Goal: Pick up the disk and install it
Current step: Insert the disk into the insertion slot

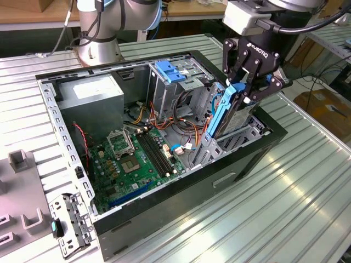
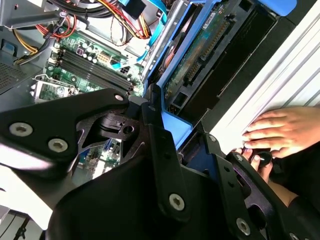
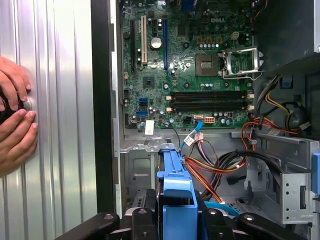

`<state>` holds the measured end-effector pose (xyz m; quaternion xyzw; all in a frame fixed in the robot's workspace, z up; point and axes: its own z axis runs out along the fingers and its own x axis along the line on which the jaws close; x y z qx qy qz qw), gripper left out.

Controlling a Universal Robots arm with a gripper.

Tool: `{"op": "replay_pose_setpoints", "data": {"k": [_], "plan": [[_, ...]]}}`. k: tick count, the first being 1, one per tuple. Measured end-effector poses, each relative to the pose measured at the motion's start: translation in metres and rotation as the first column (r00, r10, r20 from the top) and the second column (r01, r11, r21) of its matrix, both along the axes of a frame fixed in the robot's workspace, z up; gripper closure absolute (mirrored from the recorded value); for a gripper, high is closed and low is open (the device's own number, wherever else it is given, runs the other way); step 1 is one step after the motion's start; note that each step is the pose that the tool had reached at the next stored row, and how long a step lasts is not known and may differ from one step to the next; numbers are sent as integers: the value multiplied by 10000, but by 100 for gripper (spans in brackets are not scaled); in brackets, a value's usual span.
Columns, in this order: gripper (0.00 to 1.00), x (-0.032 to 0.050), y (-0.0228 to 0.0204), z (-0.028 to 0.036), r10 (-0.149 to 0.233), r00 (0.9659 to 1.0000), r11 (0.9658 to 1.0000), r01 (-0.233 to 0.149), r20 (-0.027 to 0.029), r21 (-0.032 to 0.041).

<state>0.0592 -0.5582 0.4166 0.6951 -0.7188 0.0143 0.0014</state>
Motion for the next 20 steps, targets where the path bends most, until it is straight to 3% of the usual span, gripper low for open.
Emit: {"op": "replay_pose_setpoints", "data": {"k": [4,17,20], "plan": [[63,0,0,-45,0,10000,10000,0,0,-3],[63,0,0,-49,0,10000,10000,0,0,-5],[63,0,0,-87,0,10000,10000,0,0,-3]]}}
